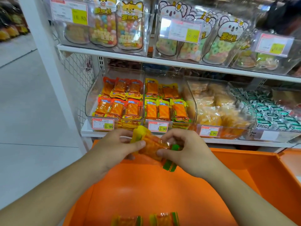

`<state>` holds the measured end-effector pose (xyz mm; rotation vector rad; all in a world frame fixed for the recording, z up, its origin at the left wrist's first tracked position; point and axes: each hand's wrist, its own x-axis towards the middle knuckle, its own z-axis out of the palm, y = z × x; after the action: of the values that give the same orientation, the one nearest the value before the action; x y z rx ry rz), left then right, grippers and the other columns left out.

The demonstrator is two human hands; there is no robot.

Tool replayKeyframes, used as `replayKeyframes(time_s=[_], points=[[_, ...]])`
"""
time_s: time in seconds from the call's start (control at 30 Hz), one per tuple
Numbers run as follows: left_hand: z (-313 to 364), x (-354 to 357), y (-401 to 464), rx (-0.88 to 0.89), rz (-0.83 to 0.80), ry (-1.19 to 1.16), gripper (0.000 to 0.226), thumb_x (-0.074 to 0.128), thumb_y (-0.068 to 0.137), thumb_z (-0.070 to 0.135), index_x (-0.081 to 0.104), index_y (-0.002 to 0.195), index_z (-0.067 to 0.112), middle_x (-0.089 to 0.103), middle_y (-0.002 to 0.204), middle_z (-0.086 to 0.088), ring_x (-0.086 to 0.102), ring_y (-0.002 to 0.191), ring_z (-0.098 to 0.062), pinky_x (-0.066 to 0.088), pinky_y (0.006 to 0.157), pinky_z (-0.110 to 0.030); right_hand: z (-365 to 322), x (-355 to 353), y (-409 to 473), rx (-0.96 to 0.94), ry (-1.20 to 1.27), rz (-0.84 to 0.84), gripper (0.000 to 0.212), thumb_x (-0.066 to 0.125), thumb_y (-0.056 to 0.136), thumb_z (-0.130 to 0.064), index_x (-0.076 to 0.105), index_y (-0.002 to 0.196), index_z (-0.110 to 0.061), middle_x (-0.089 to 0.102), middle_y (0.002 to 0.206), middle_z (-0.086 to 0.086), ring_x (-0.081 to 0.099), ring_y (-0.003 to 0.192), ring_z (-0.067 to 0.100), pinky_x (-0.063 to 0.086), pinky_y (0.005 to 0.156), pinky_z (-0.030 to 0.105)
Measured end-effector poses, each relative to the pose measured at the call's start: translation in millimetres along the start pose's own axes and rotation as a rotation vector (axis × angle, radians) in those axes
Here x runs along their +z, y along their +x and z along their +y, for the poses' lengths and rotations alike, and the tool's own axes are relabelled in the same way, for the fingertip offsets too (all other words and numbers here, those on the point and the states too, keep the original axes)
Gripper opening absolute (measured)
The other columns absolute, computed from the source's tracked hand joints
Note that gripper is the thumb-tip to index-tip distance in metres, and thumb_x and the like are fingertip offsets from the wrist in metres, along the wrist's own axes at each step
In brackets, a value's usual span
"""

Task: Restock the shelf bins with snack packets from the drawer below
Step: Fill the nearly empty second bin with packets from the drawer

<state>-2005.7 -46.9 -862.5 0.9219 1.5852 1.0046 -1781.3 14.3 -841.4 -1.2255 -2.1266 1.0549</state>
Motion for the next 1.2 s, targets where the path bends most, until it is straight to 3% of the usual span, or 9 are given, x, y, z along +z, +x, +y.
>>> replayKeyframes(time_s=[0.17, 0.3, 0.47, 0.57, 0.67, 0.87, 0.97, 1.07, 1.2], points=[[-2, 18, -19, -0.148, -0.021, -0.238, 0.029, 0.075, 0.093, 0.024, 0.067, 0.114, 0.006, 0.079, 0.096, -0.018, 0.078, 0.085, -0.035, 0.063, 0.084, -0.052, -2, 2, -10, -0.192, -0.220, 0.220, 0.026, 0.087, 0.079, -0.025, 0.066, 0.093, -0.032, 0.061, 0.084, -0.014, 0.060, 0.084, 0.010, 0.050, 0.070, 0.029], [1, 26, -30, -0.070, -0.123, -0.441, 0.027, 0.069, 0.096, 0.021, 0.074, 0.116, 0.005, 0.078, 0.108, -0.019, 0.076, 0.101, -0.036, 0.058, 0.097, -0.054, -6, 16, -21, -0.394, -0.402, 0.212, 0.023, 0.075, 0.085, -0.030, 0.061, 0.103, -0.030, 0.054, 0.098, -0.017, 0.057, 0.089, 0.010, 0.052, 0.065, 0.036], [3, 26, -30, 0.029, -0.075, -0.463, 0.021, 0.067, 0.096, 0.015, 0.076, 0.115, 0.011, 0.077, 0.109, -0.018, 0.075, 0.099, -0.038, 0.061, 0.081, -0.044, -18, 32, -29, -0.508, -0.539, 0.139, 0.036, 0.072, 0.083, -0.033, 0.060, 0.115, -0.021, 0.052, 0.110, -0.006, 0.054, 0.101, 0.021, 0.052, 0.070, 0.037], [1, 20, -25, 0.073, 0.002, -0.383, 0.019, 0.066, 0.097, 0.010, 0.077, 0.111, 0.012, 0.078, 0.106, -0.018, 0.075, 0.098, -0.036, 0.061, 0.085, -0.045, -21, 29, -31, -0.455, -0.415, 0.025, 0.044, 0.073, 0.084, -0.045, 0.059, 0.121, -0.025, 0.048, 0.118, -0.010, 0.051, 0.111, 0.012, 0.048, 0.085, 0.027], [3, 13, -22, 0.111, -0.004, -0.333, 0.019, 0.065, 0.097, 0.007, 0.076, 0.112, 0.013, 0.078, 0.102, -0.017, 0.076, 0.094, -0.035, 0.061, 0.080, -0.042, -15, 29, -29, -0.346, -0.274, 0.104, 0.034, 0.072, 0.089, -0.039, 0.058, 0.119, -0.030, 0.049, 0.118, -0.017, 0.051, 0.116, 0.009, 0.045, 0.093, 0.021], [6, 13, -20, 0.150, -0.047, -0.278, 0.021, 0.070, 0.094, 0.009, 0.076, 0.112, 0.017, 0.078, 0.105, -0.010, 0.076, 0.096, -0.026, 0.061, 0.076, -0.035, -13, 30, -15, 0.025, 0.201, 0.124, 0.033, 0.081, 0.087, -0.013, 0.059, 0.102, -0.032, 0.068, 0.096, -0.011, 0.067, 0.085, 0.009, 0.057, 0.073, 0.027], [4, 13, -19, 0.183, -0.038, -0.213, 0.023, 0.075, 0.092, 0.018, 0.076, 0.112, 0.029, 0.078, 0.109, -0.005, 0.075, 0.104, -0.025, 0.062, 0.088, -0.045, -16, 29, -13, 0.069, 0.297, 0.180, 0.031, 0.085, 0.083, -0.008, 0.063, 0.100, -0.023, 0.071, 0.088, -0.004, 0.067, 0.076, 0.020, 0.058, 0.069, 0.031], [6, 16, -19, 0.221, -0.053, -0.101, 0.036, 0.081, 0.088, 0.021, 0.071, 0.117, 0.038, 0.077, 0.113, 0.002, 0.075, 0.105, -0.018, 0.060, 0.094, -0.047, -16, 30, -12, 0.091, 0.341, 0.217, 0.030, 0.088, 0.081, -0.012, 0.064, 0.098, -0.020, 0.072, 0.085, -0.003, 0.065, 0.068, 0.013, 0.055, 0.062, 0.025], [9, 14, -13, 0.203, -0.024, -0.018, 0.044, 0.087, 0.082, 0.017, 0.070, 0.117, 0.038, 0.078, 0.109, 0.003, 0.076, 0.100, -0.018, 0.060, 0.093, -0.049, -15, 22, -7, 0.074, 0.266, 0.140, 0.019, 0.081, 0.088, -0.014, 0.069, 0.095, -0.027, 0.073, 0.088, -0.005, 0.071, 0.079, 0.012, 0.054, 0.068, 0.022]])
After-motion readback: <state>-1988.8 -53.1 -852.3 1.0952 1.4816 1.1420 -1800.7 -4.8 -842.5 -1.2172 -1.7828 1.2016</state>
